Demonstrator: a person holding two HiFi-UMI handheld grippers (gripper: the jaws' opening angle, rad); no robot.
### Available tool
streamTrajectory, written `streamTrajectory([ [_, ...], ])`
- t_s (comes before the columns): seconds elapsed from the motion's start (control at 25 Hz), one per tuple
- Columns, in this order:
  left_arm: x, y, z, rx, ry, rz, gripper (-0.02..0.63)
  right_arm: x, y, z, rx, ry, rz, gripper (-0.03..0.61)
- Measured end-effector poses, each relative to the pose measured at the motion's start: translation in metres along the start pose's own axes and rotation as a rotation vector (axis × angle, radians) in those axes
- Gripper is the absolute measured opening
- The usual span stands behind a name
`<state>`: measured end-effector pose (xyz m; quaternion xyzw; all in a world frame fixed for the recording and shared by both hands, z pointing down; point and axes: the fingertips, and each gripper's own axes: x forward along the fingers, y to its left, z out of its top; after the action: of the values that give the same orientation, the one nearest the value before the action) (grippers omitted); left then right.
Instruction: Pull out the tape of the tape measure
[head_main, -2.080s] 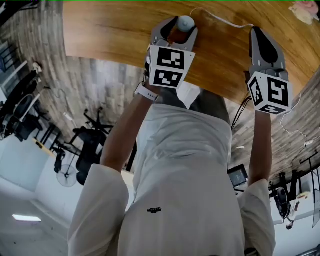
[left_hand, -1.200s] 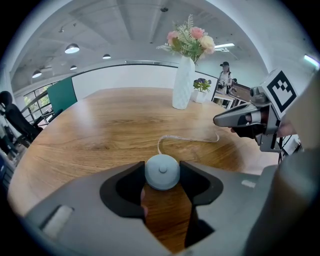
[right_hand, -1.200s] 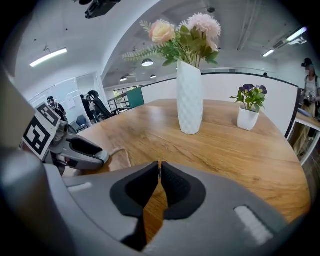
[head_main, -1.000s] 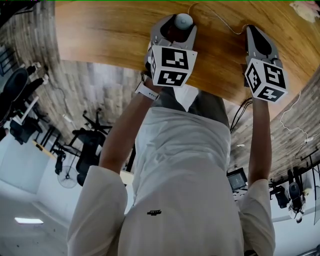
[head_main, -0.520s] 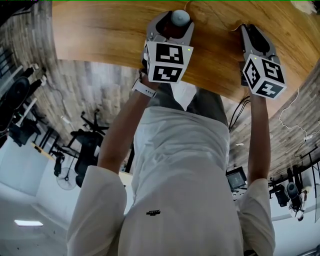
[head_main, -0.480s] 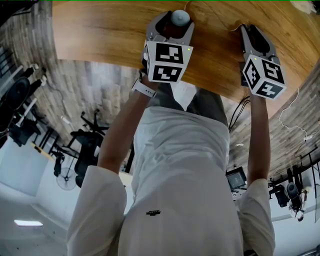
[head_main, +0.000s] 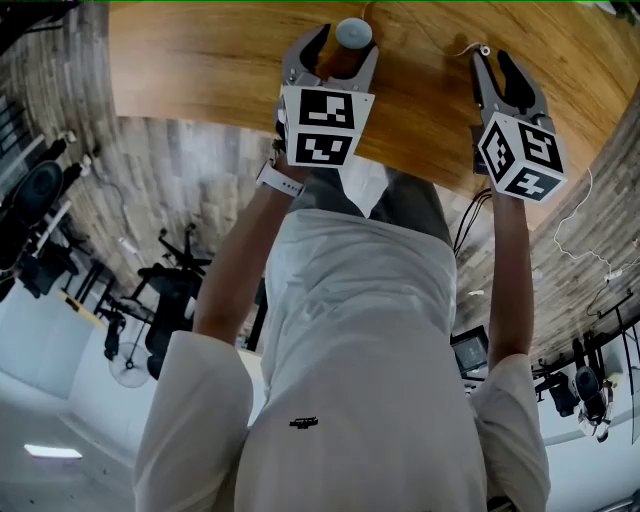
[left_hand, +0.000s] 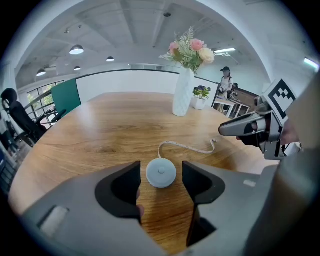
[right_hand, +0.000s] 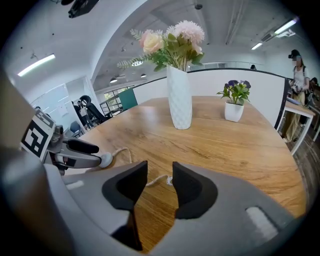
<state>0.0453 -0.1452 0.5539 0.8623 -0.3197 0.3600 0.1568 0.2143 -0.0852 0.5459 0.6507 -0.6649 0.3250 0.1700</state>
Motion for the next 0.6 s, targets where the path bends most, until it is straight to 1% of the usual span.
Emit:
streamTrajectory([
  [0.24, -0.009, -0.002, 0.005, -0.014, -0.02, 0.004, 0.273, -0.007, 0.013, 0.006, -0.019, -0.013, 0.033, 0.161],
  [0.48, -0.032, -0.004, 0.013, -0.026, -0.042, 0.015, 0.27, -0.027, 0.026, 0.022, -0.053, -0.037, 0.055, 0.16],
  [0.6, -0.046, -0.004, 0.02, -0.04, -0.063, 0.025, 0.261, -0.039, 0.027, 0.034, -0.045, -0.059, 0.062, 0.16],
])
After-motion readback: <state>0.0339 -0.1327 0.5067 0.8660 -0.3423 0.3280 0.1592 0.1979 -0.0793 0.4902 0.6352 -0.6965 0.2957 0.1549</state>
